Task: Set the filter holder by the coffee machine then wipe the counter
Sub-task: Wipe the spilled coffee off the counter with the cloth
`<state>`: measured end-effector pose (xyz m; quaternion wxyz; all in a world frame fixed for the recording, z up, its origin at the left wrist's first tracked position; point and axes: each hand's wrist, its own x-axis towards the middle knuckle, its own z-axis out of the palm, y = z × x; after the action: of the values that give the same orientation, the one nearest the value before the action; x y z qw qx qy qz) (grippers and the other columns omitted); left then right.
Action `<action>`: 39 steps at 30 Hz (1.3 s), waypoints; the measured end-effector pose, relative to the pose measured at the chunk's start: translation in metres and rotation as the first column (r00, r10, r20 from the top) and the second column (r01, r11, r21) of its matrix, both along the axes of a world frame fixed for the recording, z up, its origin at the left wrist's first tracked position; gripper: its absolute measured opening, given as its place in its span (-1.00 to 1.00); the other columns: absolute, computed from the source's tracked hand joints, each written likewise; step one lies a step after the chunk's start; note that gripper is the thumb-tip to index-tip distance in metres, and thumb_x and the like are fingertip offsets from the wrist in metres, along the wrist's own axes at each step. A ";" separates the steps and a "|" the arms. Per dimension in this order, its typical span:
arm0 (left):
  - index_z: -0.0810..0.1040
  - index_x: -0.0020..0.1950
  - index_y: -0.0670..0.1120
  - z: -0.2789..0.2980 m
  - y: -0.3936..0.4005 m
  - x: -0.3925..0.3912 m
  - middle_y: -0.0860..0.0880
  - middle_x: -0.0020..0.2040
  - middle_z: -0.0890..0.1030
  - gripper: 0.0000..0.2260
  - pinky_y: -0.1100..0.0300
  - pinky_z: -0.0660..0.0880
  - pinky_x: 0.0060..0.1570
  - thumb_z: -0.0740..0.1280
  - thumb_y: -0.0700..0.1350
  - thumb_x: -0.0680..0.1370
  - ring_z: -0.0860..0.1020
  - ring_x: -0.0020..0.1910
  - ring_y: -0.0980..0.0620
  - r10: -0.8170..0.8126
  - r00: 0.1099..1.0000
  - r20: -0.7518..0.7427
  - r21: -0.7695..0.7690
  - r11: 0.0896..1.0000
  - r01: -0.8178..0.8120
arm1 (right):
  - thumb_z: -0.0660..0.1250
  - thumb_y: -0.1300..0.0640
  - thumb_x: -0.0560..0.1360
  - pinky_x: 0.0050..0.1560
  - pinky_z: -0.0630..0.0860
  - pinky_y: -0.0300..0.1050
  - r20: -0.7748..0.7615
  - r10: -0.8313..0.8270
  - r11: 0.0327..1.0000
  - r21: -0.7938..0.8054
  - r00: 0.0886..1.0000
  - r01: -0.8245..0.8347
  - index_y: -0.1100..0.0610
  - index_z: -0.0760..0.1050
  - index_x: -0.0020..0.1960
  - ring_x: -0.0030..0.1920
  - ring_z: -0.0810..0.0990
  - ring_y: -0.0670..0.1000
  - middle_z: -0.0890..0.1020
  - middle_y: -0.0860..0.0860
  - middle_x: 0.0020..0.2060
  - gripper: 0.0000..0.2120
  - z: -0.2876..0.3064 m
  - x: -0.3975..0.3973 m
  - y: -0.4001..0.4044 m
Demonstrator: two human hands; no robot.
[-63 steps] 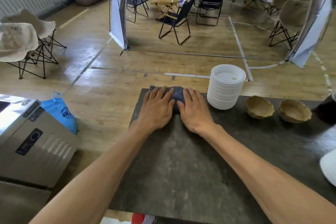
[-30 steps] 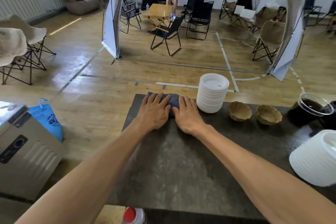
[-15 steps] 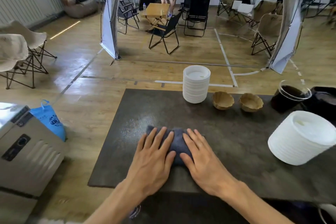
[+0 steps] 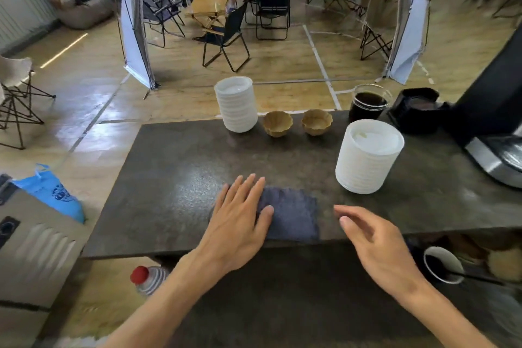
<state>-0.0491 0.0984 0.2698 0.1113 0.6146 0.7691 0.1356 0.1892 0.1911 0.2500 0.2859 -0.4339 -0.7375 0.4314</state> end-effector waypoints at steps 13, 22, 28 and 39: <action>0.27 0.54 0.07 0.036 0.121 0.085 0.05 0.54 0.31 -0.51 0.04 0.20 0.48 0.06 0.22 0.65 0.31 0.49 -0.03 0.222 0.164 0.961 -0.214 0.975 -0.065 | 0.10 -0.19 0.63 0.48 0.24 0.18 -0.401 -0.369 0.749 -0.663 0.839 0.012 0.01 0.34 0.48 0.42 0.39 0.04 0.44 -0.02 0.43 -0.50 0.042 0.030 0.075; 0.60 0.18 0.13 0.054 0.046 -0.012 0.18 0.06 0.70 -0.70 0.36 0.53 0.01 0.14 0.16 0.63 0.64 0.05 0.20 0.117 0.168 0.979 -0.070 0.962 -0.263 | 0.11 -0.13 0.64 0.39 0.39 0.05 -0.540 -0.098 0.747 -0.595 0.836 -0.297 0.06 0.48 0.36 0.28 0.57 -0.02 0.64 -0.04 0.22 -0.58 0.070 -0.068 0.037; 0.70 -0.03 0.13 0.063 0.004 -0.158 0.03 -0.04 0.70 -0.72 0.11 0.44 0.19 0.19 0.08 0.64 0.60 -0.05 0.04 0.133 0.156 0.979 -0.038 0.864 -0.501 | 0.07 -0.11 0.67 0.26 0.48 -0.08 -0.557 0.058 0.627 -0.625 0.828 -0.465 0.09 0.49 0.31 0.25 0.57 0.00 0.64 0.03 0.19 -0.60 0.071 -0.236 0.018; 0.56 0.31 0.01 0.040 0.017 -0.312 0.00 0.07 0.66 -0.64 0.09 0.53 0.07 0.29 0.14 0.59 0.59 -0.03 0.00 0.204 0.089 0.975 -0.121 0.820 -0.559 | 0.00 -0.23 0.64 0.53 0.11 0.05 -0.508 0.116 0.591 -0.655 0.853 -0.470 0.10 0.31 0.47 0.44 0.34 -0.02 0.46 -0.02 0.37 -0.45 0.061 -0.398 0.018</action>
<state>-0.3613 0.1154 0.3103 0.4349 0.1736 0.6302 0.6193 -0.2083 0.2087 0.3112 0.1487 -0.2799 -0.4709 0.8233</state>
